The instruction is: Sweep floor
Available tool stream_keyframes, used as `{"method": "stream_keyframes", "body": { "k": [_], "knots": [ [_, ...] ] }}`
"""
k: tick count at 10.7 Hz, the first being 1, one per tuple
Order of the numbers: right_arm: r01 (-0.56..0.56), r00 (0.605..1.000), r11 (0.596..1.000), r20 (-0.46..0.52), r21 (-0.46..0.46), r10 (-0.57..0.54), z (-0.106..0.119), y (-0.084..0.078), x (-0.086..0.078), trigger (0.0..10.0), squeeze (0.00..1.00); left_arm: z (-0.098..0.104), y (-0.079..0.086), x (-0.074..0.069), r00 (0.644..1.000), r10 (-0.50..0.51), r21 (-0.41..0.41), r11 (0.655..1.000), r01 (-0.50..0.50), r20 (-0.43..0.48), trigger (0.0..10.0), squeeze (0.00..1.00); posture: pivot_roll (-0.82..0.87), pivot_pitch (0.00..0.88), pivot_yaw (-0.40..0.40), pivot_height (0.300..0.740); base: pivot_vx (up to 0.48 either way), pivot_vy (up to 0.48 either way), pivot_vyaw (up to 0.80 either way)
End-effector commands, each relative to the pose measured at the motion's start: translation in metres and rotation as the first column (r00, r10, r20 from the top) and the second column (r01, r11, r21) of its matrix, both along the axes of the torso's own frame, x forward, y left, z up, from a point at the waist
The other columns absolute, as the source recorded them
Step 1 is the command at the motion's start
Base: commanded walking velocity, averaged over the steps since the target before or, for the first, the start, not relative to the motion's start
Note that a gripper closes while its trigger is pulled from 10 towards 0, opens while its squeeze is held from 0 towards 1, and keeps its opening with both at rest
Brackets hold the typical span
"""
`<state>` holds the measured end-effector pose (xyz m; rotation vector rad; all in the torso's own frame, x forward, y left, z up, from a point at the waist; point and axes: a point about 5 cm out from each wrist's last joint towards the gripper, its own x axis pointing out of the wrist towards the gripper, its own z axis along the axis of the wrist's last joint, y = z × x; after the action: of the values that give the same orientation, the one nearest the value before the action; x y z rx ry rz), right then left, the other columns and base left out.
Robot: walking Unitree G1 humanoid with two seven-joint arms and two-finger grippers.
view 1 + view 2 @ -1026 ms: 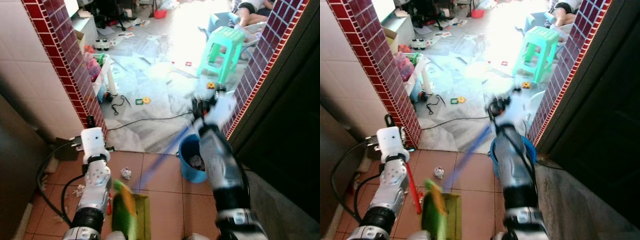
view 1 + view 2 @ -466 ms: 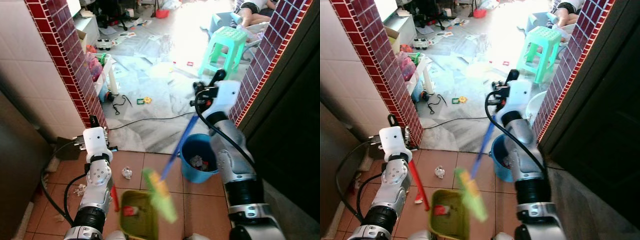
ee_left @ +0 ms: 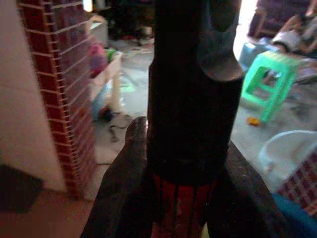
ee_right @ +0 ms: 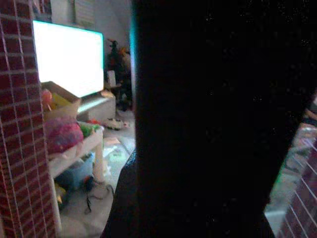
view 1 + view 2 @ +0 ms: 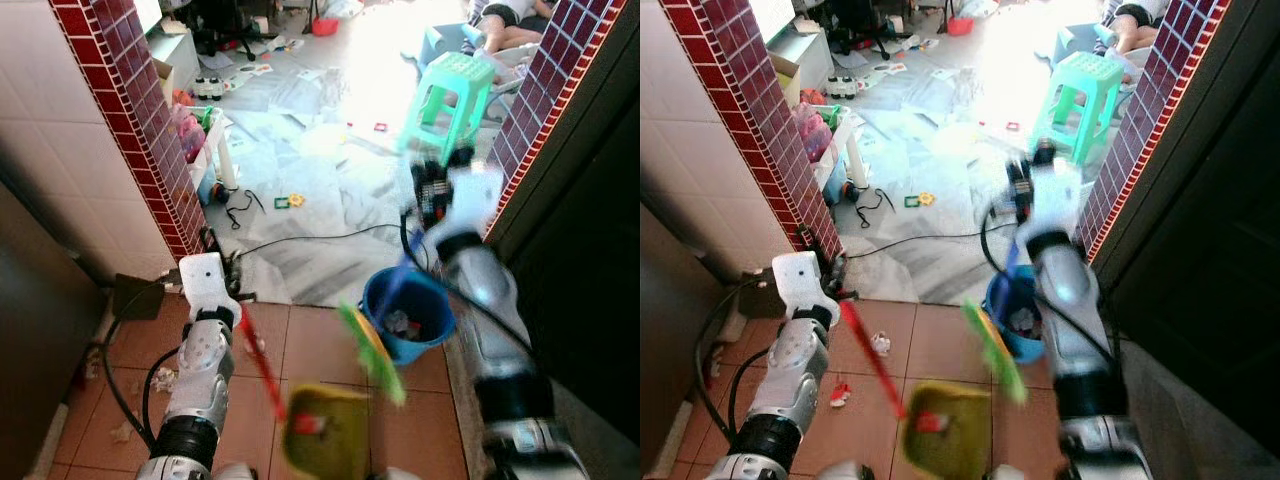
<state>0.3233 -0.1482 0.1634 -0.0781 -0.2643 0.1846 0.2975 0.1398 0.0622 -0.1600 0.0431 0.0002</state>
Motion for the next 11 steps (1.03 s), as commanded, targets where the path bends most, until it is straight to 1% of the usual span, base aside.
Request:
{"method": "stream_keyframes", "body": {
  "k": [1,2,3,4,5,7,8,9,10,11],
  "knots": [
    [-0.003,0.998,0.999,0.069,-0.038,0.005,0.012,0.001,-0.003,10.0,0.00,0.012,0.001,0.003,0.998,-0.028,0.003,1.000,0.028,0.054,10.0,0.00,-0.08,0.000,0.041,0.740,0.000,0.000,0.00],
    [-0.006,0.999,0.999,0.054,-0.048,0.008,0.003,0.001,-0.009,10.0,0.00,0.015,0.001,0.001,0.995,-0.080,0.012,0.997,0.079,0.067,10.0,0.00,-0.08,0.000,0.045,0.740,0.000,0.000,0.00],
    [-0.002,1.000,0.999,0.026,-0.047,0.003,-0.006,0.001,-0.013,10.0,0.00,0.019,0.005,-0.001,0.994,-0.071,0.066,0.996,0.066,0.084,10.0,0.00,-0.08,0.000,0.047,0.740,0.000,0.000,0.00],
    [0.015,1.000,1.000,-0.014,-0.011,-0.016,-0.017,0.002,-0.018,10.0,0.00,0.020,0.016,-0.005,0.997,-0.029,0.109,0.994,0.021,0.072,10.0,0.00,-0.08,0.000,0.049,0.740,0.000,0.000,0.00],
    [0.031,0.999,0.999,-0.043,0.009,-0.031,-0.024,0.001,-0.021,10.0,0.00,0.021,0.021,-0.010,0.997,-0.017,0.132,0.991,0.008,0.075,10.0,0.00,-0.08,0.000,0.046,0.740,0.000,0.000,0.00],
    [0.108,0.986,0.994,-0.132,0.033,-0.103,-0.045,-0.009,-0.026,10.0,0.00,0.027,0.028,-0.019,0.996,-0.004,0.135,0.991,-0.007,0.086,10.0,0.00,-0.07,0.000,0.024,0.740,0.000,0.000,0.00],
    [0.193,0.962,0.981,-0.196,-0.014,-0.192,-0.057,-0.019,-0.027,10.0,0.00,0.033,0.030,-0.019,0.994,0.010,0.150,0.988,-0.026,0.105,10.0,0.00,-0.07,0.000,0.017,0.740,0.000,0.000,0.00],
    [0.214,0.954,0.977,-0.211,-0.015,-0.212,-0.058,-0.023,-0.027,10.0,0.00,0.039,0.028,-0.019,0.992,0.004,0.147,0.989,-0.023,0.124,10.0,0.00,-0.08,0.000,0.013,0.740,0.000,0.000,0.00],
    [0.225,0.952,0.974,-0.217,0.014,-0.216,-0.060,-0.022,-0.027,10.0,0.00,0.043,0.025,-0.021,0.993,-0.001,0.134,0.991,-0.015,0.122,10.0,0.00,-0.07,0.000,0.021,0.740,0.000,0.000,0.00],
    [0.190,0.966,0.982,-0.183,0.019,-0.184,-0.061,-0.018,-0.029,10.0,0.00,0.040,0.027,-0.027,0.995,0.012,0.111,0.994,-0.023,0.098,10.0,0.00,-0.08,0.000,0.042,0.740,0.000,0.000,0.00]
  ]
}}
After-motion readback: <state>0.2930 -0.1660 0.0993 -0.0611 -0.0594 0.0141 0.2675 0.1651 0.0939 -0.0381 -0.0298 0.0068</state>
